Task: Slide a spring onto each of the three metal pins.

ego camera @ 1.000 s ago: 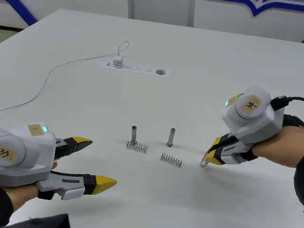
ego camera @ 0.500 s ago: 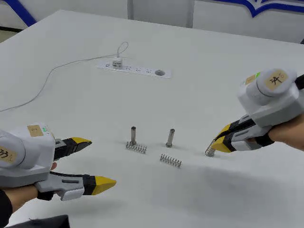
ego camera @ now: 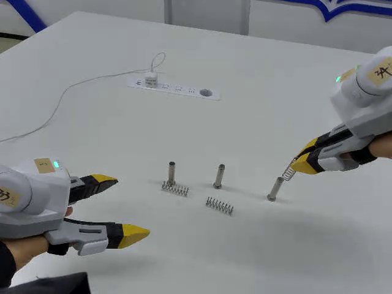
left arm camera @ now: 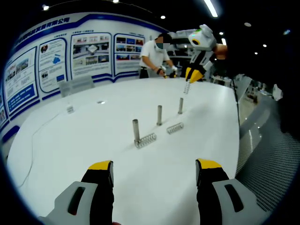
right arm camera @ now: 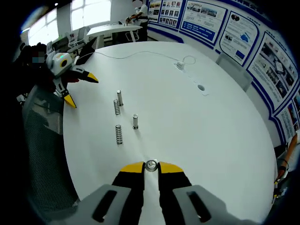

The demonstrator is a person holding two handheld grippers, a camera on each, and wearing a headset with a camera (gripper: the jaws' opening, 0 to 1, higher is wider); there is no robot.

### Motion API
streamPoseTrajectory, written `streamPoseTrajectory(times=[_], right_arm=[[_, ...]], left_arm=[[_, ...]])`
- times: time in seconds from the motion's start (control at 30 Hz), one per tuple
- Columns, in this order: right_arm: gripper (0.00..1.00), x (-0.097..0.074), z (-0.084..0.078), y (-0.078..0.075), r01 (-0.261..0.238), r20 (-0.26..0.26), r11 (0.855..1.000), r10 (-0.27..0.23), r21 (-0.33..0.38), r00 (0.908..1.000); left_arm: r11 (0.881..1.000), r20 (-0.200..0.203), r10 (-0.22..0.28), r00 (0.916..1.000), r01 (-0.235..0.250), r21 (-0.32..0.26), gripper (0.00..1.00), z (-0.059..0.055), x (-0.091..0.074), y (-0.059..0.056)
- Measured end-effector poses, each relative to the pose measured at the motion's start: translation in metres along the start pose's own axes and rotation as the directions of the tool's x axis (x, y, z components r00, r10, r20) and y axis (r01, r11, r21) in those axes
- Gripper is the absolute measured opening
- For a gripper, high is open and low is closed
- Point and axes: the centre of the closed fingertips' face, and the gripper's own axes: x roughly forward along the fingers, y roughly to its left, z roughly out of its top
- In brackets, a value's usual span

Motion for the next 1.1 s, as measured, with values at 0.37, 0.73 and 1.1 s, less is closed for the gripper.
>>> streamPoseTrajectory(times=[0.37,0.73,1.1], right_arm=[[0.12,0.01,-0.002,-0.007,-0.003,-0.008,1.0,0.003,0.019,1.0],[0.12,0.015,-0.001,-0.007,-0.014,-0.019,1.0,0.014,0.018,0.9997],[0.12,0.027,-0.007,-0.008,-0.031,-0.053,0.999,0.032,0.02,0.9981]], left_arm=[[1.0,0.004,0.0,1.0,0.0,0.0,0.73,0.001,0.0,0.0],[1.0,0.004,0.001,1.0,-0.001,-0.006,0.73,0.0,0.0,0.001],[1.0,0.009,0.004,1.0,-0.004,-0.009,0.73,0.001,0.0,0.001]])
